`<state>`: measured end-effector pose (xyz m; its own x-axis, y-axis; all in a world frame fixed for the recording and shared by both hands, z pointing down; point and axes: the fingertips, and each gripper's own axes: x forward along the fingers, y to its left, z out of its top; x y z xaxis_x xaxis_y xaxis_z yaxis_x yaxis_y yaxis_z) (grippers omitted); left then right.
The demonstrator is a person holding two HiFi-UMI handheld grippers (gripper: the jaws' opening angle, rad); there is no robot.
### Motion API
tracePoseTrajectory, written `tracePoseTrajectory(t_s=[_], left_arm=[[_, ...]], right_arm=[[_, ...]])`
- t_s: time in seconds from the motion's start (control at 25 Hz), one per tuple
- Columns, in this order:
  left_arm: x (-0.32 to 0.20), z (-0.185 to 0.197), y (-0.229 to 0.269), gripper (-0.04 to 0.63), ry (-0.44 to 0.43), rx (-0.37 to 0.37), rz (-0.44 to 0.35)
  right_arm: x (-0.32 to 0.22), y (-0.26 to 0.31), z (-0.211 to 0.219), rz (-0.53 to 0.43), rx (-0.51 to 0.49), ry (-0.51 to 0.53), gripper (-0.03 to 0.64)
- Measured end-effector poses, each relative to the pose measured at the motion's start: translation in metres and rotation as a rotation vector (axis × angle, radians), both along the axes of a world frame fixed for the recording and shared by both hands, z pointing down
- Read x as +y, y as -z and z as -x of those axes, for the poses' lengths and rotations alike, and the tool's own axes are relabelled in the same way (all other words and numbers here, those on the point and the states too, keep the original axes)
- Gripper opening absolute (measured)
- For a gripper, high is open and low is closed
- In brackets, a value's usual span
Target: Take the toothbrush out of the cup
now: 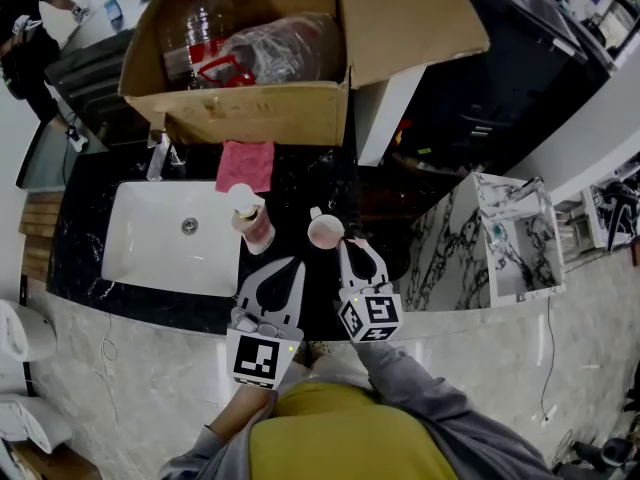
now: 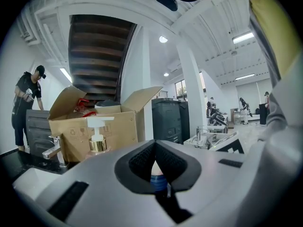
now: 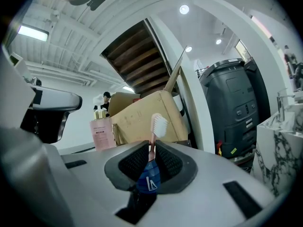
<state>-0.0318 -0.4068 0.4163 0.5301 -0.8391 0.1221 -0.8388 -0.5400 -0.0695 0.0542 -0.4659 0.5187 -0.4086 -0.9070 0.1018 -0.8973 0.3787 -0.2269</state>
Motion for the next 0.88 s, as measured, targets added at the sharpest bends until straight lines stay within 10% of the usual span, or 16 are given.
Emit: tracePoseTrajectory(t_s=[0.88], left_arm=[[-0.001,0.013,0.024,0.000,0.011,0.023,-0.062]], right_arm=[[0.021,0.118,0.012,-0.115,0.194,0.067,0.034]])
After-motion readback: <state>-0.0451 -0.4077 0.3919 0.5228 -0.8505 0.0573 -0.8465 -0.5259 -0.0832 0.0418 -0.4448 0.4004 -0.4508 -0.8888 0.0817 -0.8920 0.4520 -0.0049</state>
